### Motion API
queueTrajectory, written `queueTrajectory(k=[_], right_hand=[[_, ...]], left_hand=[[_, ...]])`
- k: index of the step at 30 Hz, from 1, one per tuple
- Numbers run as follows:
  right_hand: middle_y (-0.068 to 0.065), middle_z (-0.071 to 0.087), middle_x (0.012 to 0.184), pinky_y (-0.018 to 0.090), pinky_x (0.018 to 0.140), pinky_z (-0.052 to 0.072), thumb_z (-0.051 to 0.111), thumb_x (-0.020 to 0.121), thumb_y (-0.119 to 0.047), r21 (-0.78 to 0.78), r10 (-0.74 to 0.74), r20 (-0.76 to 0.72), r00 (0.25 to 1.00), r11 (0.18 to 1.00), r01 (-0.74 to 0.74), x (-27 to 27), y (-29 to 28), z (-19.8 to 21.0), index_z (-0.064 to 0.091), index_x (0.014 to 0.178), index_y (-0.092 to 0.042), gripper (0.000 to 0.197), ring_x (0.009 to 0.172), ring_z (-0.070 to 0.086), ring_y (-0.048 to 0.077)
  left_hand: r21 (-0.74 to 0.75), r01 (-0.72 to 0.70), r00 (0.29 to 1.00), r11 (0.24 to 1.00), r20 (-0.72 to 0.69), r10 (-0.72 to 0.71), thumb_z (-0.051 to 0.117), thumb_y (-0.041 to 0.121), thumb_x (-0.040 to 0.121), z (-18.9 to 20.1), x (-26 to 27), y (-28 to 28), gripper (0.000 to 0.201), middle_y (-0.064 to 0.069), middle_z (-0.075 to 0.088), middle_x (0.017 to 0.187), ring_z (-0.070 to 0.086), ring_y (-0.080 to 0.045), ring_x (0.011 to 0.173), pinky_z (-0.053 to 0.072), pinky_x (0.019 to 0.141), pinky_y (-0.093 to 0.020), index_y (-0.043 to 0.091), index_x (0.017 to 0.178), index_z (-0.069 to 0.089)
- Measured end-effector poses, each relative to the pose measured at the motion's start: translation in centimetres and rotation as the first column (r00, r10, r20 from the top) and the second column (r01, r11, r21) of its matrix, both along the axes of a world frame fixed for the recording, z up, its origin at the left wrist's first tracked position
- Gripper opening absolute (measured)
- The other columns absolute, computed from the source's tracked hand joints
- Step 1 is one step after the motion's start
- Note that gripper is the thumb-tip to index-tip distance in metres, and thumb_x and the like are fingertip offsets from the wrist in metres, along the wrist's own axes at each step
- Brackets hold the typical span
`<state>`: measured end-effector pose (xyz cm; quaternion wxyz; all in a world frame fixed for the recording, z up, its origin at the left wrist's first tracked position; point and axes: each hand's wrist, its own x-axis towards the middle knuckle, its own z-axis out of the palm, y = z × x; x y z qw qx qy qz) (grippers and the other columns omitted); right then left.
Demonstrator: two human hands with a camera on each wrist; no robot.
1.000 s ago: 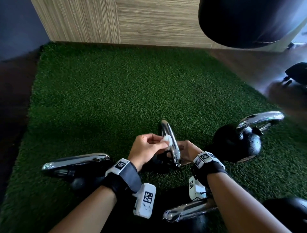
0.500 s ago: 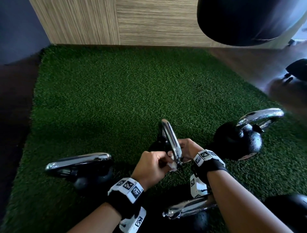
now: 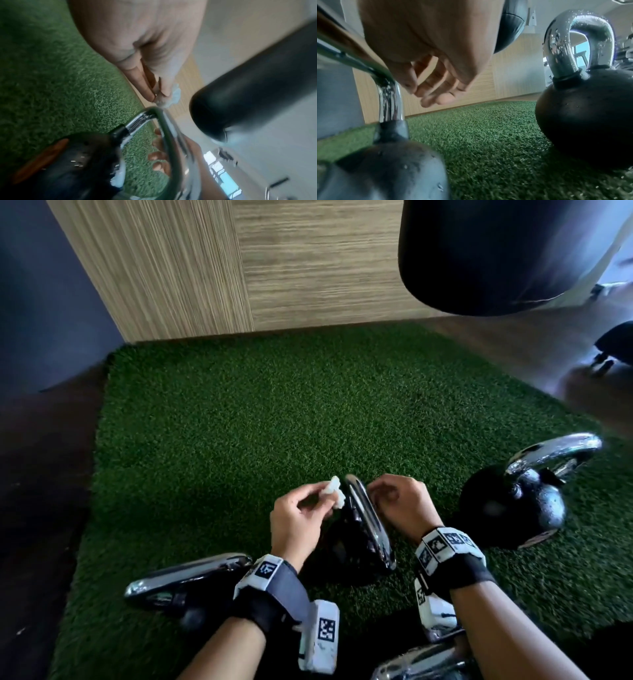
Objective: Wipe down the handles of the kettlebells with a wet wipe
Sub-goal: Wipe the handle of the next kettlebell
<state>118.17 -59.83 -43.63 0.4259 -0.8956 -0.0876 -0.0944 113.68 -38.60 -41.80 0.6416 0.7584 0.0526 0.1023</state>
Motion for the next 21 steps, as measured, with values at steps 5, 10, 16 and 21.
queueTrajectory(k=[5,10,16,21], right_hand=[[-0.002,0.079,0.102,0.026,0.087,0.058,0.082,0.083,-0.02,0.454,0.263,-0.073,0.962,0.868,-0.202,0.0,-0.7,0.9,0.075,0.119,-0.027,0.038,0.091,0.074,0.012],[-0.002,0.077,0.107,0.035,0.082,0.054,0.083,0.079,-0.022,0.495,0.282,-0.075,0.956,0.843,-0.21,-0.4,-1.1,1.6,0.073,0.123,-0.016,0.046,0.087,0.066,0.018],[-0.003,0.079,0.103,0.042,0.091,0.059,0.087,0.075,-0.029,0.427,0.196,-0.074,0.978,0.892,-0.146,-0.3,-0.8,2.0,0.076,0.115,-0.011,0.045,0.097,0.075,0.023],[-0.009,0.079,0.085,0.029,0.068,0.059,0.088,0.076,-0.023,0.462,-0.028,-0.013,1.0,0.887,0.031,-0.1,-0.9,1.7,0.078,0.097,-0.034,0.026,0.072,0.071,0.009]], left_hand=[[-0.122,0.105,0.993,0.987,-0.036,-0.11,0.083,0.018,0.084,1.2,1.7,-0.8,0.015,0.004,0.081,0.098,0.076,-0.018,0.096,0.06,0.092,-0.044,0.028,0.096,0.081],[-0.233,0.118,0.987,0.965,-0.08,-0.14,0.085,0.01,0.079,1.7,2.4,-2.0,0.023,-0.001,0.08,0.093,0.076,-0.017,0.092,0.063,0.081,-0.034,0.021,0.096,0.075],[-0.131,0.258,0.963,0.957,-0.046,-0.266,0.072,0.013,0.094,2.8,2.3,-2.3,0.017,-0.005,0.079,0.106,0.076,-0.012,0.096,0.061,0.084,-0.029,0.02,0.109,0.077],[0.425,0.227,0.973,0.876,-0.134,-0.187,0.057,-0.004,0.091,1.4,1.1,-1.3,0.074,0.01,0.058,0.145,0.064,0.004,0.098,0.054,0.088,-0.021,0.026,0.156,0.038]])
